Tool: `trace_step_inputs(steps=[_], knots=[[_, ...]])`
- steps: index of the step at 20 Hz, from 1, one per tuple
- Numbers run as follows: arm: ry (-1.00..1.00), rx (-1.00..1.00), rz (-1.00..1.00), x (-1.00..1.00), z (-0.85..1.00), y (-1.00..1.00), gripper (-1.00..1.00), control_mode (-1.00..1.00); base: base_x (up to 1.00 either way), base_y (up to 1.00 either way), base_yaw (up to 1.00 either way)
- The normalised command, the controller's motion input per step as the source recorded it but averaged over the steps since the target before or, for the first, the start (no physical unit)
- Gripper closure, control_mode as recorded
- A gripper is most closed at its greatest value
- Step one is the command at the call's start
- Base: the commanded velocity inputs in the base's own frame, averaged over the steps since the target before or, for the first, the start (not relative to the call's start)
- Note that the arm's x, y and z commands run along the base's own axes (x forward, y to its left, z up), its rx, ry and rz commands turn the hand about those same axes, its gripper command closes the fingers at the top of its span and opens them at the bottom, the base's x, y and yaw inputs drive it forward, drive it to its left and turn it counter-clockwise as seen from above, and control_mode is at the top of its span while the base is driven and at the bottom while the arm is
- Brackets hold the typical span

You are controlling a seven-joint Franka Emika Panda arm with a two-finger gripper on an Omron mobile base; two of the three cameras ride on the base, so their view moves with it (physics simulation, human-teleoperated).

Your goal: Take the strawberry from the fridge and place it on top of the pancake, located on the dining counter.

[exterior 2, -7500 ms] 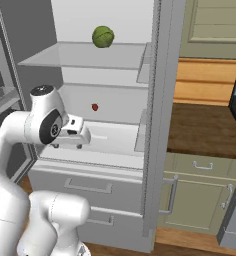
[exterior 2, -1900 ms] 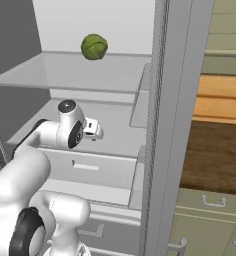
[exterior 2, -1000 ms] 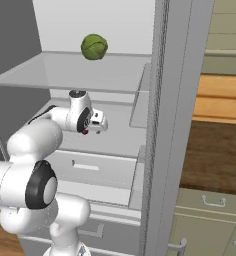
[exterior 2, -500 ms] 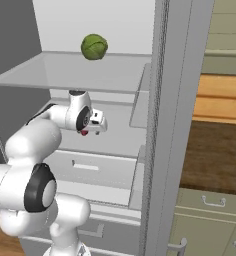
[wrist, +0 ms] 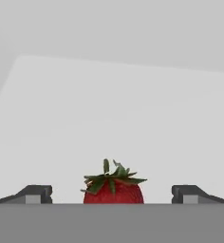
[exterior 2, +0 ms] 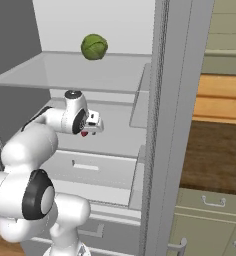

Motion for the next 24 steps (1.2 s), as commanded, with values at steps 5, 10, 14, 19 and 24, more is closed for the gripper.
trace_step_inputs(steps=[5,10,14,19,24], knots=[[0.0,-0.01,0.01,0.07,-0.01,0.02,-1.0,-1.0,0.0,0.0,0.0],[0.0,0.0,0.0,0.06,-0.01,0.0,-1.0,-1.0,0.0,0.0,0.0],[0.0,0.0,0.0,0.0,-0.01,0.0,1.0,-1.0,0.0,0.0,0.0],[0.01,0.0,0.0,-0.02,-0.01,0.0,1.0,-1.0,0.0,0.0,0.0],[0.0,0.0,-0.01,-0.1,0.0,-0.01,1.0,-1.0,0.0,0.0,0.0]])
